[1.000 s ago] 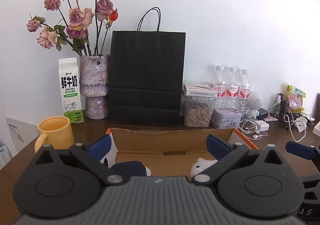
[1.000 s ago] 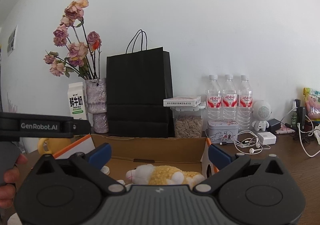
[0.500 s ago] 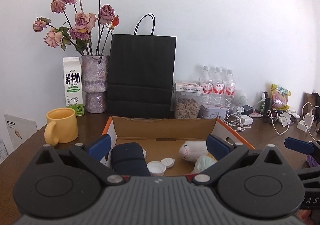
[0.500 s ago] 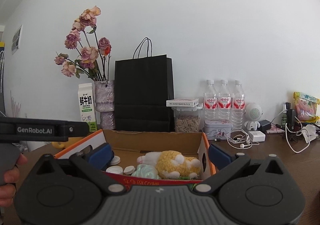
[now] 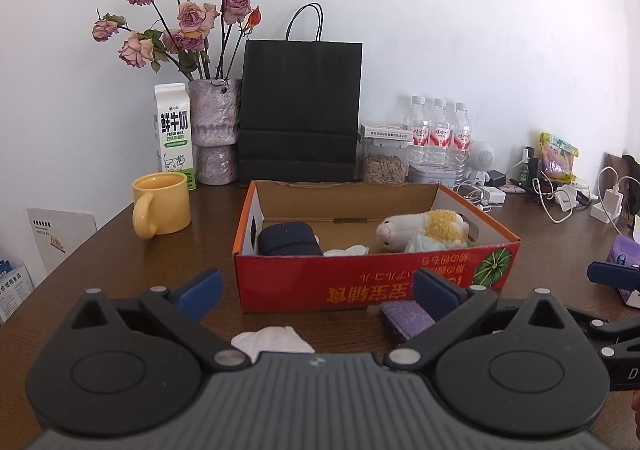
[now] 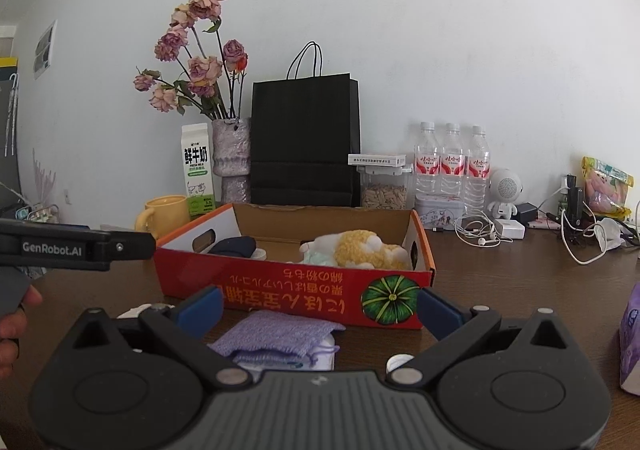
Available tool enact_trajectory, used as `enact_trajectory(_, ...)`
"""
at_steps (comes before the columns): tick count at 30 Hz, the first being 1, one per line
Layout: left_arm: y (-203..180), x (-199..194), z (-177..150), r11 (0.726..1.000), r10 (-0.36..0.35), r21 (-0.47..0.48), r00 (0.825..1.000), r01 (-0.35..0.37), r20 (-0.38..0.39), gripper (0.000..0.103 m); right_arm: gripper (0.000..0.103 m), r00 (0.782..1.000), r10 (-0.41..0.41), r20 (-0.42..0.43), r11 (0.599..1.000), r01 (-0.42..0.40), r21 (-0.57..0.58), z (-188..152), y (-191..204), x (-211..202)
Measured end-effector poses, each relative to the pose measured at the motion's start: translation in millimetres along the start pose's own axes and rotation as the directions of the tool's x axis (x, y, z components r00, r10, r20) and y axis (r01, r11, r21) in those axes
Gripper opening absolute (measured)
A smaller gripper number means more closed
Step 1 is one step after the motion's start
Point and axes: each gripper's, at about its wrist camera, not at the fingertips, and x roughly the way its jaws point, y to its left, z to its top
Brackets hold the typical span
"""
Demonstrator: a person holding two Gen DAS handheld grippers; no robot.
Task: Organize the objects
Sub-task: 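Withdraw both tools from the box toward the cables on the table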
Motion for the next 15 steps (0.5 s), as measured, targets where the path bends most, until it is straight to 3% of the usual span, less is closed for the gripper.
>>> enact_trajectory(15,14.3,-30.1,-38.2,1.0,-0.004,0.002,0.996,0.005,-0.085,0.103,0.103,0.993,0.006,-0.121,1.0,-0.006,0.003,-37.9,13.8,-33.5)
